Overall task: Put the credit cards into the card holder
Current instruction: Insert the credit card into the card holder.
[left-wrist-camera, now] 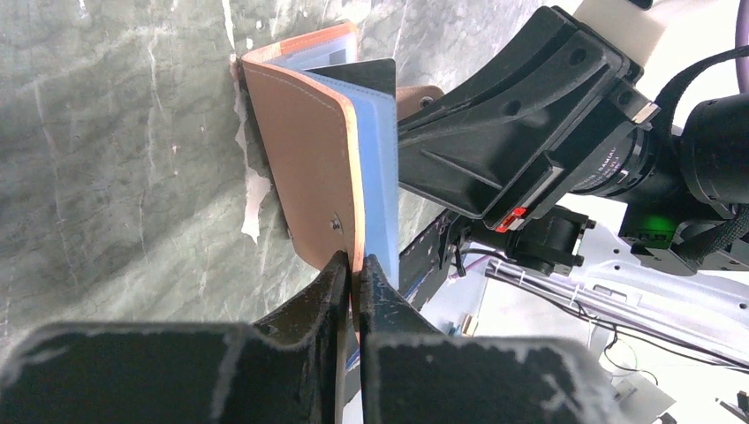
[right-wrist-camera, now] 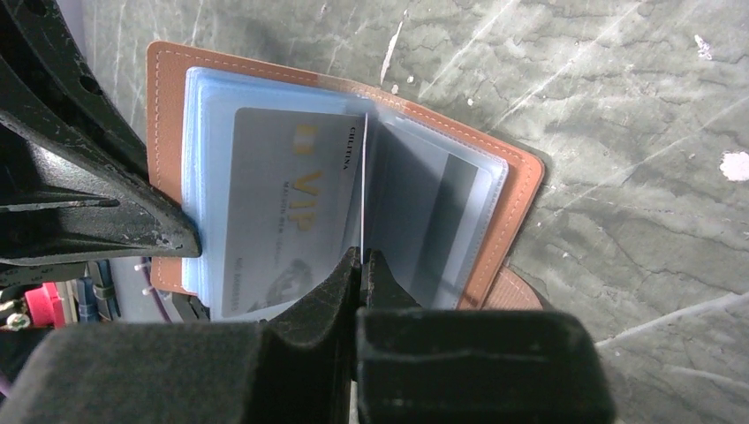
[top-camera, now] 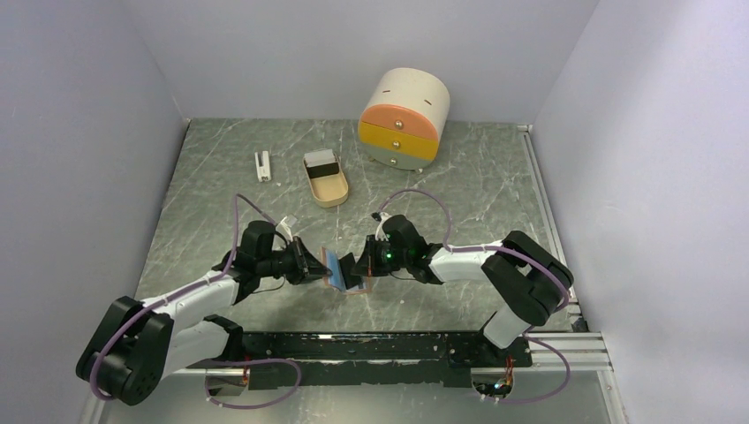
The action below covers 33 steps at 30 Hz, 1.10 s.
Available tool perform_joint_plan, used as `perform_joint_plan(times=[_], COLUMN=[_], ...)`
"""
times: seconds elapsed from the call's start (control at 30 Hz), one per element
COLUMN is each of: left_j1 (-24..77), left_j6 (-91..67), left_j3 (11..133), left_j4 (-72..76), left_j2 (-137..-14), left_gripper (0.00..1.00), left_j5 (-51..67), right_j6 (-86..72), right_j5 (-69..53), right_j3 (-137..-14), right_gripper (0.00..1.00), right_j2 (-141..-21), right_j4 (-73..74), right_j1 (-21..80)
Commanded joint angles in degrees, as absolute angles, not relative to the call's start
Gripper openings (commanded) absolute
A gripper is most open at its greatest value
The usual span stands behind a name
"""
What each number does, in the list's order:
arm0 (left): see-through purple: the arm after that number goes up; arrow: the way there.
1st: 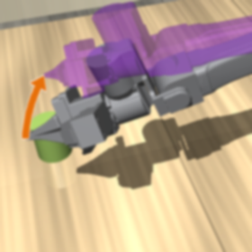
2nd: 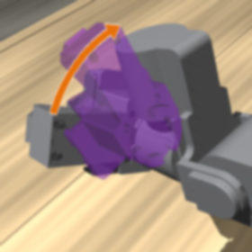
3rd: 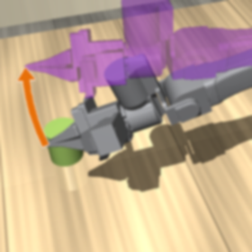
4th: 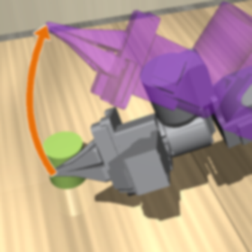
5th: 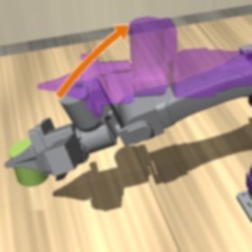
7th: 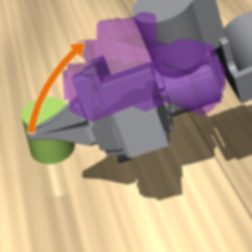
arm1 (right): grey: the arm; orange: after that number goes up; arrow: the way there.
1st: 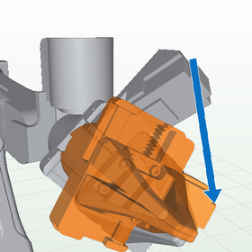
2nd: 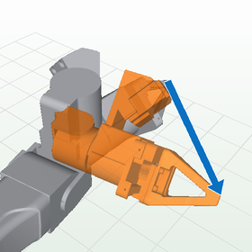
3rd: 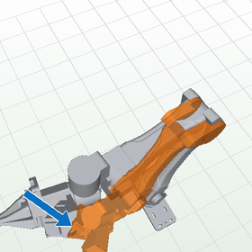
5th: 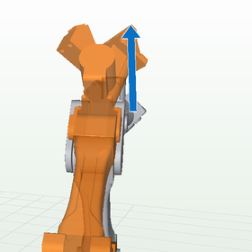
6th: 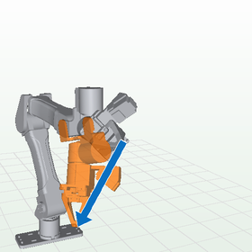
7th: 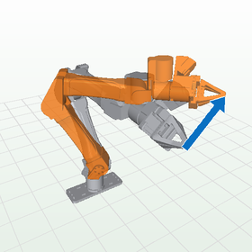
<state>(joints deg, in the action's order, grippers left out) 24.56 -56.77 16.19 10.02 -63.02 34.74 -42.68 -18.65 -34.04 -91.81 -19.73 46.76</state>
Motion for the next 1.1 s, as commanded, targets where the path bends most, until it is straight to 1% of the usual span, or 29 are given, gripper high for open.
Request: perform_joint_plan(times=[0.0,0.1,0.23,0.5,0.67,0.73,0.83,0.97,1.07], left_j1=[24.2,24.3,24.2,24.3,24.3,24.3,24.2,24.3,24.3], left_j6=[-56.4,-54.4,-53.5,-52.6,-53.0,-53.0,-52.5,-52.3,-52.5], left_j3=[16.6,18.9,20.5,22.1,21.8,21.8,22.4,22.8,22.6], left_j4=[14.4,8.7,5.5,2.0,2.5,2.3,0.2,-1.8,-2.8], left_j2=[-63.8,-65.7,-67.7,-68.6,-69.0,-69.2,-69.8,-69.5,-68.8], left_gripper=[0.10,0.11,0.11,0.09,0.09,0.09,0.14,0.23,0.27], left_j5=[36.4,33.1,31.7,30.2,30.3,30.2,29.1,27.8,27.0], right_j6=[-42.7,-42.4,-41.1,-35.5,-33.4,-33.5,-36.6,-41.4,-43.6], right_j5=[-18.2,-17.9,-15.5,-2.9,2.3,-0.1,-6.2,-10.7,-12.5], right_j3=[-33.3,-33.5,-33.9,-37.5,-39.9,-39.7,-37.6,-35.0,-33.4], right_gripper=[0.00,0.00,0.00,0.00,0.00,0.00,0.00,0.00,0.00], right_j2=[-92.8,-92.9,-91.2,-81.4,-74.9,-73.0,-71.8,-73.3,-75.4], right_j4=[-19.8,-19.5,-16.1,2.0,8.7,6.6,-0.4,-8.0,-12.2], right_j1=[47.3,47.4,47.3,44.9,44.1,44.1,44.4,45.0,45.1])
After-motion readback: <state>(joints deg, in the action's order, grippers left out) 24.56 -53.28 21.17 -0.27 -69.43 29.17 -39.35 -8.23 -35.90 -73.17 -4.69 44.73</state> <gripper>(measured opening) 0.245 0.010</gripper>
